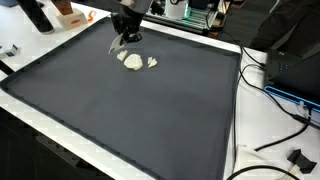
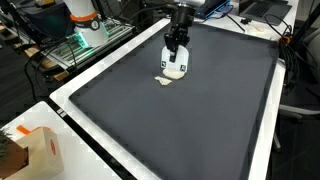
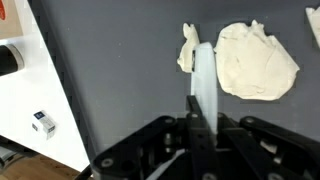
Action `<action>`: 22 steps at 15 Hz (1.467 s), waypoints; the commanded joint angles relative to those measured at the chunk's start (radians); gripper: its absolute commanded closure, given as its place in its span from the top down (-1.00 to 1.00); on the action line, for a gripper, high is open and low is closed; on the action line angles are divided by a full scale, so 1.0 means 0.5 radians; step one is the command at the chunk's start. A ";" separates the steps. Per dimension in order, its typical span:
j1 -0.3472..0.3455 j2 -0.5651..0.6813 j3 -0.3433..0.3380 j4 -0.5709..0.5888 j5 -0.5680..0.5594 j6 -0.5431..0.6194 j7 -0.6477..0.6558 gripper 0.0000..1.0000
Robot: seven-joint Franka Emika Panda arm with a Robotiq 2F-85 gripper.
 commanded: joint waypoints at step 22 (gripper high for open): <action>-0.010 -0.108 -0.029 -0.181 0.313 0.332 -0.641 -0.98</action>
